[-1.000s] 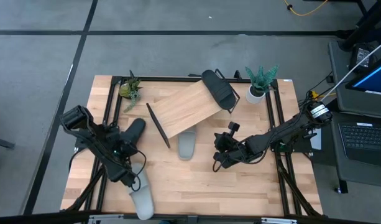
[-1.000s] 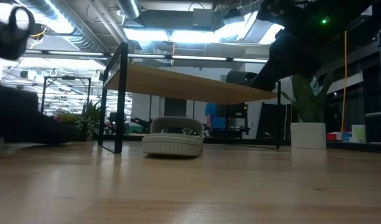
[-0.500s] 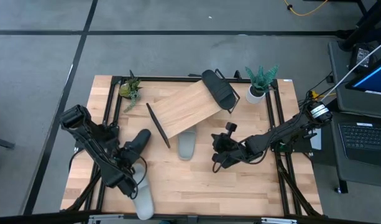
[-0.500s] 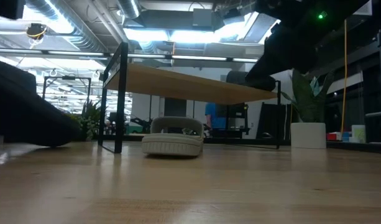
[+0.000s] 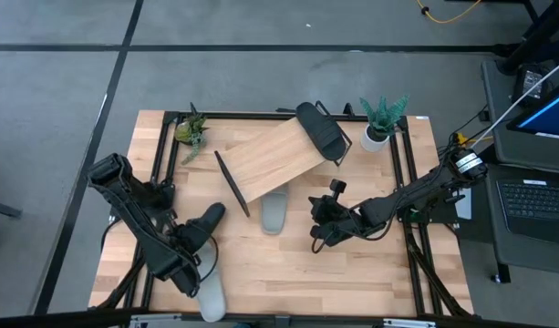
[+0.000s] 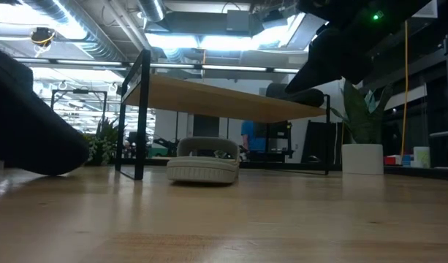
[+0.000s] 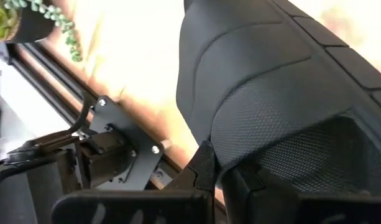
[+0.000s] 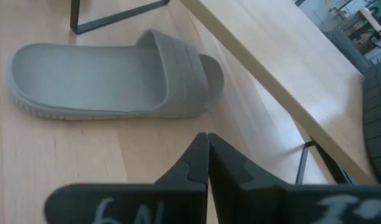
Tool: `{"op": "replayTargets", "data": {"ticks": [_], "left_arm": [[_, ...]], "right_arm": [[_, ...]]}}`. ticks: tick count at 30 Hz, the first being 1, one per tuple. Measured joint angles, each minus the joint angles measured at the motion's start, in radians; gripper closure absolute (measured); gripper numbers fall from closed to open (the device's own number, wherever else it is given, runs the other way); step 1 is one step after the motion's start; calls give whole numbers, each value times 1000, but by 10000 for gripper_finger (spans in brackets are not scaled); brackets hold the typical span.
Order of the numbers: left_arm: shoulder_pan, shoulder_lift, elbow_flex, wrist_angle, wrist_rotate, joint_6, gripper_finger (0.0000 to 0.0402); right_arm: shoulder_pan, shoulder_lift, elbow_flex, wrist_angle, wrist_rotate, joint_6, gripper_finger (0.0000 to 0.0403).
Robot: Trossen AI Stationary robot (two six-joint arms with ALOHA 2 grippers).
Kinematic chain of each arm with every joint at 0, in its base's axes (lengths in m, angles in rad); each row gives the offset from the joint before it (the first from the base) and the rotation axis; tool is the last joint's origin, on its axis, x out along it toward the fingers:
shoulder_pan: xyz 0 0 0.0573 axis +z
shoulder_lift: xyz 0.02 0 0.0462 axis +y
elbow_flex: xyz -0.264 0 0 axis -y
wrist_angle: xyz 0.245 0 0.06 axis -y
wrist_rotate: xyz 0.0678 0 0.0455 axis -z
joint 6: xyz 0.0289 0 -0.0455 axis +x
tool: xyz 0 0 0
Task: Pick and place slides into the shelf
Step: Put the black slipper on the shelf
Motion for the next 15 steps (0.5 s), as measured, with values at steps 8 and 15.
{"op": "replayTargets", "data": {"ticks": [8,15], "left_arm": [[-13,0,127,0,-13,24,399],[-37,0,245,8,-178,68,399]], "right_arm": [[0,0,0,0,-1,1,396],[0,0,0,0,-2,2,396]]}}
